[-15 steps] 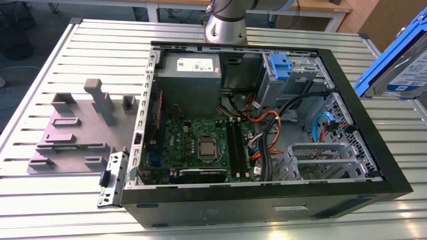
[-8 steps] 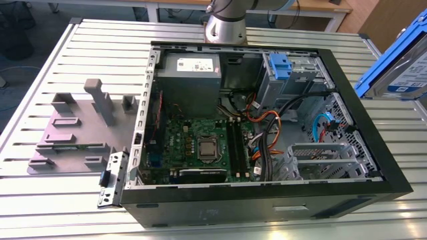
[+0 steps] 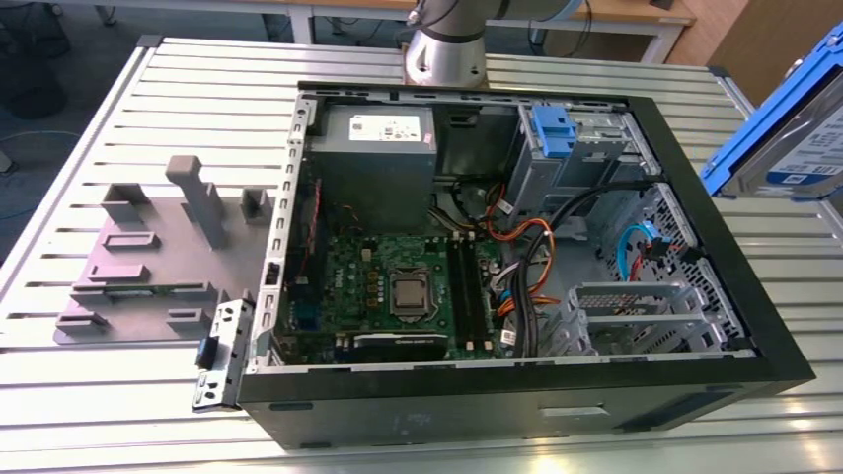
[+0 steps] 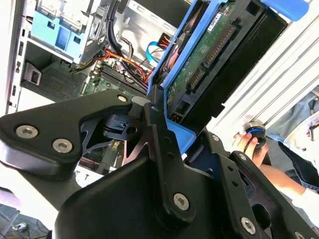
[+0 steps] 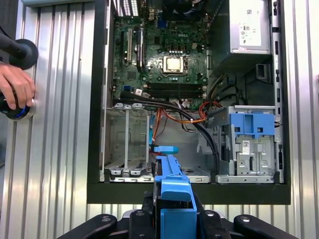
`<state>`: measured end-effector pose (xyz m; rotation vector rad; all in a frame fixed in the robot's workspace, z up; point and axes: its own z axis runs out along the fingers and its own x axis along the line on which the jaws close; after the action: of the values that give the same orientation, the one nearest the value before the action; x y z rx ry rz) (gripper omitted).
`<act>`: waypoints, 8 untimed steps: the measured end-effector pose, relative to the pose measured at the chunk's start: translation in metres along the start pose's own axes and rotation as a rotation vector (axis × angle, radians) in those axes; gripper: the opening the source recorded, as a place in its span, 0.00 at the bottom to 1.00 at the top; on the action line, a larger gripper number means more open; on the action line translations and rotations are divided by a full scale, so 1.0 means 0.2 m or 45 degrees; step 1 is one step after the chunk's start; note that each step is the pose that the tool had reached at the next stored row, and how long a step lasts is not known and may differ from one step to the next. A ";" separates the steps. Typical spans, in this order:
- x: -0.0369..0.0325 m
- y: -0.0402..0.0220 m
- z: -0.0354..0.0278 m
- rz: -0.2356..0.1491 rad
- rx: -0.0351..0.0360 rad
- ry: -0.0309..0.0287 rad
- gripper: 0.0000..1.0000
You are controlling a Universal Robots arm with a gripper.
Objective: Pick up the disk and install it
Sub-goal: 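Pick up the disk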
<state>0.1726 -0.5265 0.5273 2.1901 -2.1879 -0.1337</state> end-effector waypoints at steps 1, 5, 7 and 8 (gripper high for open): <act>0.002 0.000 0.000 0.000 0.0000 0.0000 0.37; 0.008 0.000 0.002 0.000 0.0000 -0.0001 0.37; 0.010 0.000 0.002 0.000 0.0000 0.0000 0.37; 0.012 0.000 0.002 0.000 0.0000 0.0000 0.37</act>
<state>0.1725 -0.5288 0.5268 2.1901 -2.1880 -0.1337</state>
